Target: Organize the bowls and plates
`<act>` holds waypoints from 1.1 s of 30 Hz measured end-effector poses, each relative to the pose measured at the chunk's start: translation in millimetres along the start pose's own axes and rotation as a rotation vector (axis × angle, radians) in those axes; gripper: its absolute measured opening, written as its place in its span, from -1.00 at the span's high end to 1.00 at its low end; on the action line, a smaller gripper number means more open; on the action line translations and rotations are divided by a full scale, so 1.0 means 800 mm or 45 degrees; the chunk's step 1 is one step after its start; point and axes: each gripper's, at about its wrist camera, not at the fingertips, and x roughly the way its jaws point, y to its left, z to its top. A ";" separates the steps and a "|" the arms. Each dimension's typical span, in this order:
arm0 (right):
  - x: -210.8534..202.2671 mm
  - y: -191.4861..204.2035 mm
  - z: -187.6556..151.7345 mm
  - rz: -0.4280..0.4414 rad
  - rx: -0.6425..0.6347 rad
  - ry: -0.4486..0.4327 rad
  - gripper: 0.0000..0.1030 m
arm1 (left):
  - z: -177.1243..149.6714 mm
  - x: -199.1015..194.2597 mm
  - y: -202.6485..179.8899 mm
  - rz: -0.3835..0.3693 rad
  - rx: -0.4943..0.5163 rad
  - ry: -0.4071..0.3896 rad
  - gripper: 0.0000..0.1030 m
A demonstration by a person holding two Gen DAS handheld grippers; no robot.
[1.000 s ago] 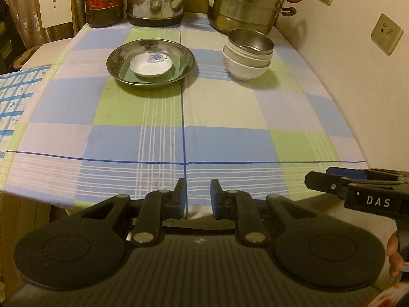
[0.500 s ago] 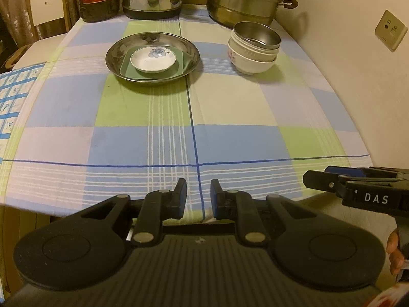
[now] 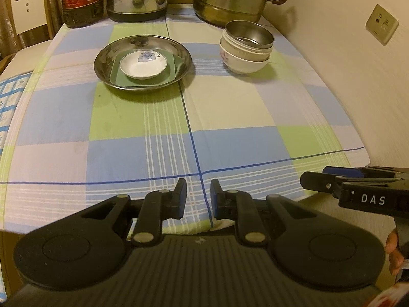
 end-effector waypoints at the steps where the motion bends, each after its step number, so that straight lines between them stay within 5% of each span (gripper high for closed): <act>1: 0.001 0.002 0.000 -0.003 0.005 -0.001 0.00 | 0.001 0.000 0.002 -0.003 0.005 0.000 0.67; 22: 0.018 0.019 0.017 -0.044 0.081 -0.016 0.00 | 0.036 0.019 0.014 -0.057 0.100 -0.016 0.67; 33: 0.046 -0.029 0.090 -0.045 0.059 -0.038 0.00 | 0.102 0.059 -0.002 0.011 0.011 -0.082 0.67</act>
